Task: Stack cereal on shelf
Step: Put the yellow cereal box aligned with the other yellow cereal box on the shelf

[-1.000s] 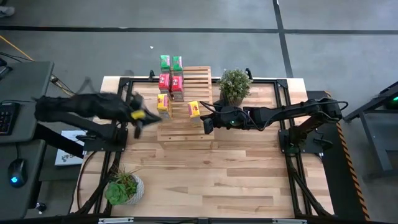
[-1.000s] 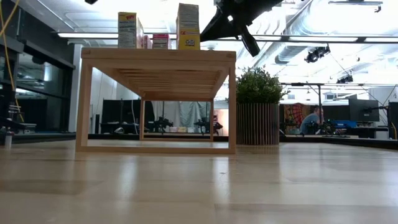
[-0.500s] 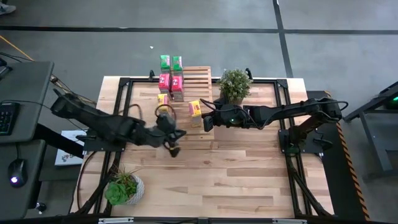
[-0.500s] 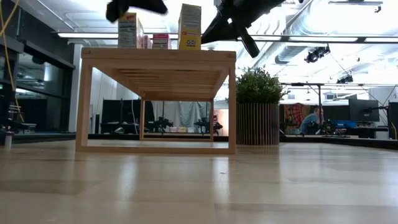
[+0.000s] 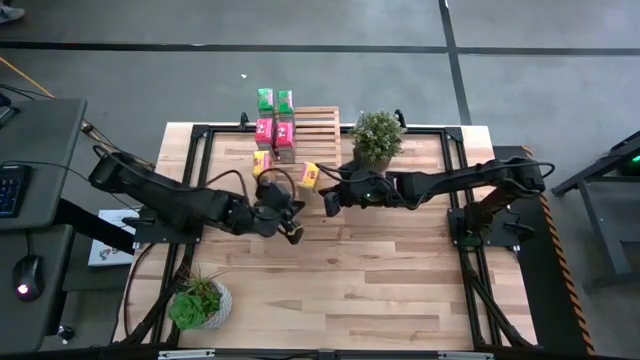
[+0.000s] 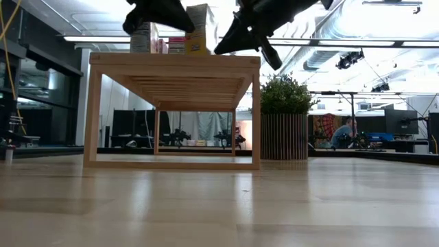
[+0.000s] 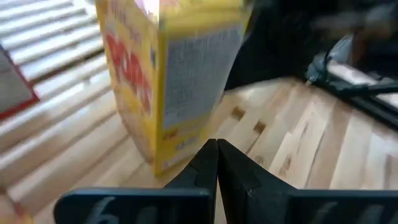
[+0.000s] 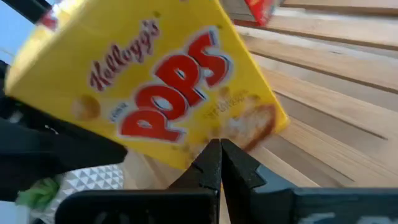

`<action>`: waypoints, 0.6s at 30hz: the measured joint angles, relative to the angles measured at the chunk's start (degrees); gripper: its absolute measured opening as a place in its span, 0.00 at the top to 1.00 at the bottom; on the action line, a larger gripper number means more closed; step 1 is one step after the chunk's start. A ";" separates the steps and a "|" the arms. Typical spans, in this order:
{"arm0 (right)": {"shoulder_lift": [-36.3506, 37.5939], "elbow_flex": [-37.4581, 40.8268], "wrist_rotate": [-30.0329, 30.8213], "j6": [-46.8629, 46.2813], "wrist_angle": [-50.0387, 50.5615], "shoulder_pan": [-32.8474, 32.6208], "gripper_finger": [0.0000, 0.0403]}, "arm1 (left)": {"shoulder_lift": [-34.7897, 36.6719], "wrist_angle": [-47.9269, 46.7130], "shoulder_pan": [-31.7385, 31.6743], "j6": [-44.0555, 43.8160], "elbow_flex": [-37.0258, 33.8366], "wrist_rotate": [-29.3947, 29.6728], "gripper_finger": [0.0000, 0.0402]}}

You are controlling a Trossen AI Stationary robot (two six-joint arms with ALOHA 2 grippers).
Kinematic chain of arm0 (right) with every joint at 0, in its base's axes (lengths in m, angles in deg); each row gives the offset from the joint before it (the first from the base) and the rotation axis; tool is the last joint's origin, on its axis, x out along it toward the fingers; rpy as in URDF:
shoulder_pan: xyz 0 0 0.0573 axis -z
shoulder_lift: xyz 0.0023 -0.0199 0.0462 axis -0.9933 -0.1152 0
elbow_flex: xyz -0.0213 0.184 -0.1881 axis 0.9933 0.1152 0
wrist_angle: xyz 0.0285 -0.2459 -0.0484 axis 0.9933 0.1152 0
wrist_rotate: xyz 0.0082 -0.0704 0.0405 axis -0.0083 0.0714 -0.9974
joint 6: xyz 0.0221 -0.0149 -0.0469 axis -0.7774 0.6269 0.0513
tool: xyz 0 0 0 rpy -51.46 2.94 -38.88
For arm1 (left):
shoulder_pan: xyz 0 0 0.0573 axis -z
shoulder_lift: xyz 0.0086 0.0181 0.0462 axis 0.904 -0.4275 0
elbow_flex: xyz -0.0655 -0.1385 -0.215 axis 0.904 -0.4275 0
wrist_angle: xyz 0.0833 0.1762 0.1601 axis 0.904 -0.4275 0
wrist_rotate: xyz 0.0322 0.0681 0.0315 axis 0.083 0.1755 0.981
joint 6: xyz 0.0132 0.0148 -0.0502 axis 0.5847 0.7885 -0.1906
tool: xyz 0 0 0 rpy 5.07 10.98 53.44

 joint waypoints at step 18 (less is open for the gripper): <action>-1.32 0.00 -1.20 -0.01 -4.89 3.07 1.00 | 12.87 -9.70 1.34 6.40 0.05 -0.49 1.00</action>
